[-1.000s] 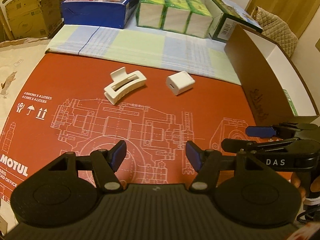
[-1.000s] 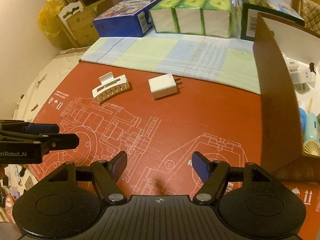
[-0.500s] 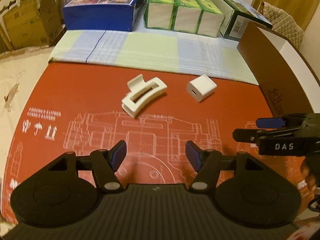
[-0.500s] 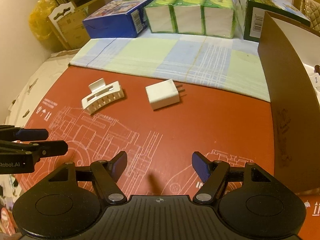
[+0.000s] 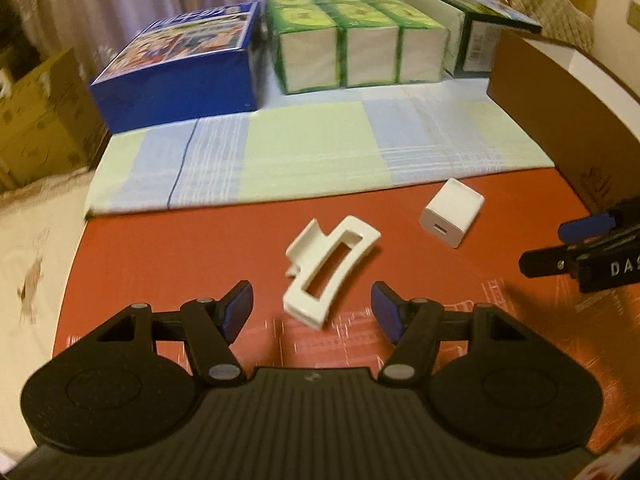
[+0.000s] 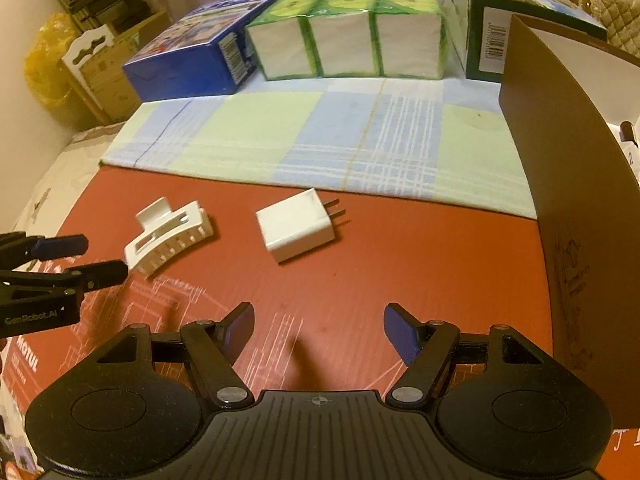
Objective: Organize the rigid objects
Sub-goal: 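Close the left gripper on the white claw clip while the right gripper approaches the charger plug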
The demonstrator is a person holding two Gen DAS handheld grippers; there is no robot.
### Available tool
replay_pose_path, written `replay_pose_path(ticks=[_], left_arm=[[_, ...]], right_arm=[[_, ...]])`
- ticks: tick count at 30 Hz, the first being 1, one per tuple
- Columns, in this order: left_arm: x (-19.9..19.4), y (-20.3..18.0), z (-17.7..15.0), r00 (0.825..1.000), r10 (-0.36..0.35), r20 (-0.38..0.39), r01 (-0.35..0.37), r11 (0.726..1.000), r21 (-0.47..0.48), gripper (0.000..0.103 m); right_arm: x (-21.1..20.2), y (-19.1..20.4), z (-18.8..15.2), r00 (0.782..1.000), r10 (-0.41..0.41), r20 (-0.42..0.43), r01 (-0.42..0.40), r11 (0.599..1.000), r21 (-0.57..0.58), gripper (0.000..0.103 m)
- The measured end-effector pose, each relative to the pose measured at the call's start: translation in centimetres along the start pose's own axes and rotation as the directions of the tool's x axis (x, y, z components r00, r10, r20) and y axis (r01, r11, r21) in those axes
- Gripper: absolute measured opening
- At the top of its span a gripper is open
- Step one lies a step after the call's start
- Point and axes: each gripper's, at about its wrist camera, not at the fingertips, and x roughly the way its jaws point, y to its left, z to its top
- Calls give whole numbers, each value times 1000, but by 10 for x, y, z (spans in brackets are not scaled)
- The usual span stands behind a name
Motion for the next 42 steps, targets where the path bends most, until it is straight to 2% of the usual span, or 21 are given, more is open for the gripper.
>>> replay_pose_path(ticks=[8,11,17,20,23,31,32,33,34,42], left_arm=[[31,-1,14,1000,-28,11,26,990,136,62],[42,-1,17,1000,-28,5,27,988,151,62],[53,3,20,998,-68,-1,68,992,107,59],[56,5,19,995,-97,-19,98,993,61,43],[57,9,17,994,-106,-31,106,994,8,39],[53,13,15,996,-82,-41,80,996,-39,37],[53,12,14,996,-80,-42,78,996,-41,37],[52,12,14,996,-78,-44,76,996,-43,37],[52,12,14,996,-76,-45,74,996,-45,37],[45,5,7,996,-70,-54,67,996,-53,37]], right_arm=[[12,-4,13,1000,-12,8,12,1000,25,69],[17,-3,17,1000,2,21,-3,1000,25,69],[31,6,30,999,25,40,-24,1000,-18,69],[40,11,34,999,19,43,-16,998,-58,69],[48,14,37,999,12,50,-8,995,-96,69],[64,23,38,999,26,38,-19,985,-171,68],[65,25,37,999,25,42,-17,983,-182,62],[66,26,37,999,18,43,-9,982,-191,53],[67,27,36,999,7,42,2,980,-201,50],[63,26,27,999,6,46,4,977,-215,49]])
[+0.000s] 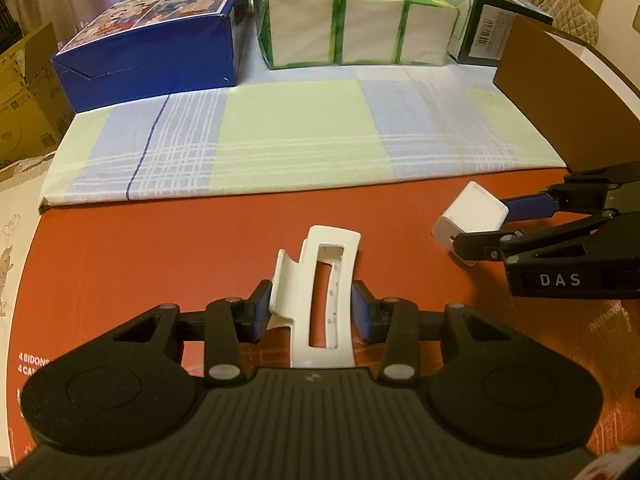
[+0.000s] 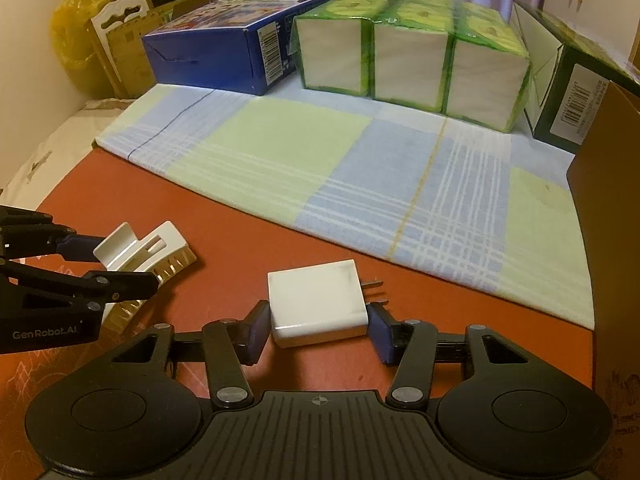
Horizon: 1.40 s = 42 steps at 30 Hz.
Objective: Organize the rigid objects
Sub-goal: 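Close the left gripper on the white claw clip while the right gripper approaches the charger plug, then close the right gripper on the white charger plug, then lift and carry the claw clip and charger plug over the brown box with both grippers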
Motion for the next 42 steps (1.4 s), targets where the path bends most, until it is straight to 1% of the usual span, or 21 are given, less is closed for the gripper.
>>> replay_pose_path(ticks=[7,19,24,28,31,35,42], left_arm=[[-10,-16,-14,1000,-12,-10,12,1000,15,37],[-32,-56,-46,998,-60,-26,61,997,47,37],[-40,-76,-58,993,-113,-44,115,992,45,37],[-45,-90,-63,990,-131,-56,134,989,64,37],[-45,-95,-63,991,-123,-61,127,990,69,37],[-41,-98,-60,990,-116,-77,120,991,50,37],[-37,-105,-56,992,-94,-88,100,993,66,36]], right_arm=[[-14,1,-18,1000,7,-9,-7,1000,5,49],[-54,-2,-69,999,13,-30,-13,1000,6,49],[-72,-5,-92,999,20,-40,-20,1000,10,49],[-84,-10,-105,999,26,-47,-24,999,27,49],[-90,-12,-110,999,27,-46,-25,999,37,49],[-91,-11,-111,998,27,-51,-25,999,38,49],[-89,-13,-108,998,26,-49,-24,998,51,49]])
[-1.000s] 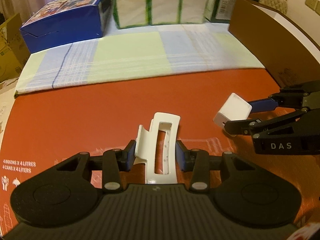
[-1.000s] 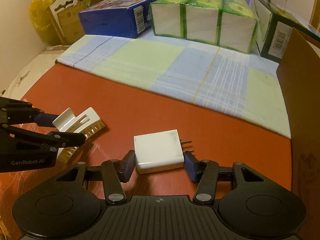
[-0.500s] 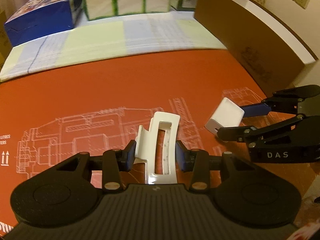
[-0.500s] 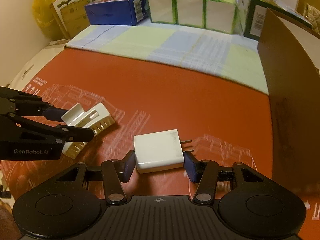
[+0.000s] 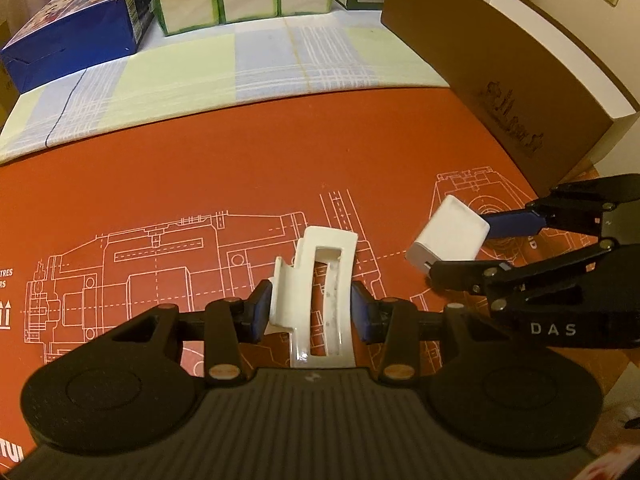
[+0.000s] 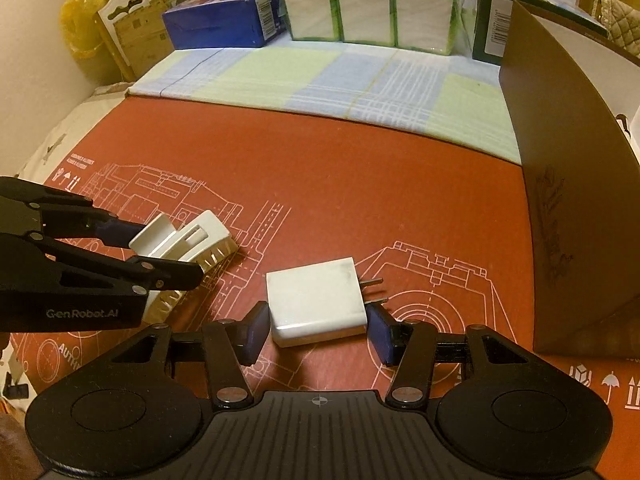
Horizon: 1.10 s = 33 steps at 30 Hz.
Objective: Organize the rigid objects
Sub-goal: 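Lift and carry the claw clip and charger plug over the brown box with both grippers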
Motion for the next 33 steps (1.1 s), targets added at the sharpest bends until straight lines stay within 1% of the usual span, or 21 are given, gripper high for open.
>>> replay_pose_path(ticks=[13,20,24,28,33], left_arm=[[-1,-5,2,1000,19,-9,-19,1000,18,35],[-8,-9,3,1000,15,11,-15,1000,20,35],[-18,-9,5,999,16,31,-17,1000,6,35],[-30,-6,8,998,22,55,-21,1000,-15,35],[-48,-4,14,995,37,88,-34,998,-44,35]], right_arm=[[0,-1,0,1000,5,-2,-5,1000,-17,49],[-6,-2,-1,1000,13,4,-13,1000,-15,49],[-13,-2,0,1000,23,16,-23,1000,-17,48],[-25,-1,2,998,44,46,-43,999,-19,48],[-48,1,7,992,73,102,-72,997,-20,48]])
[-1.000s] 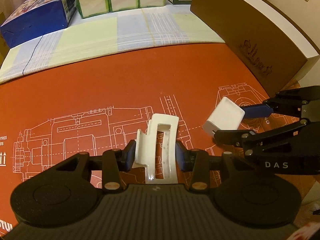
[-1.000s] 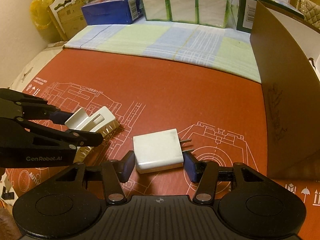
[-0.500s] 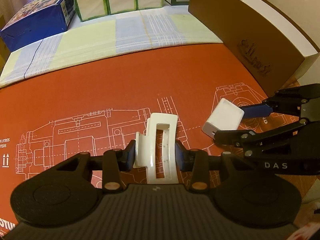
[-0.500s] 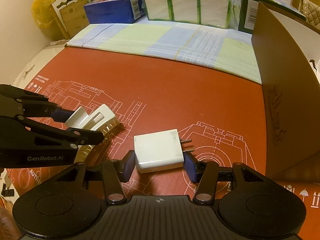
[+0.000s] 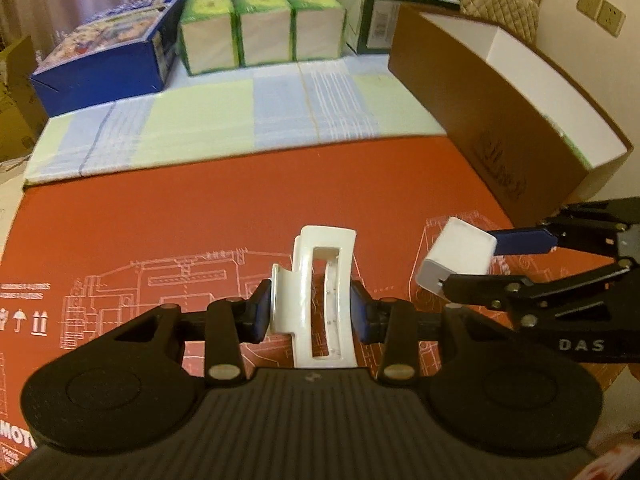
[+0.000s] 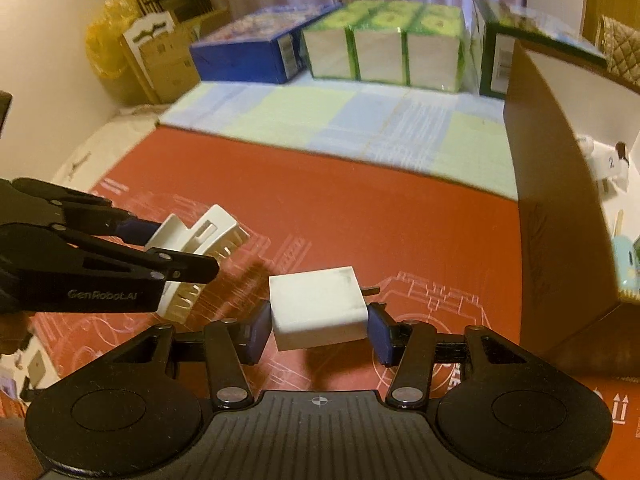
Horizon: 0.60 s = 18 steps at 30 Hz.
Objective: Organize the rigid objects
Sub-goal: 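Lift and carry the claw clip and charger plug over the brown box with both grippers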
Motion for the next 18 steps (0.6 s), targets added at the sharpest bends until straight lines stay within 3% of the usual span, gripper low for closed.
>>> replay_pose_path(ticks=[10,18], left_arm=[[-36,-25,29,995,-35,96,34,999,17,35],[-40,-77,56,985,-117,127,105,990,98,35]], right_arm=[[-59,-6,10,990,7,138,-11,1000,27,48],[-106,-40,10,973,-67,220,45,994,102,48]])
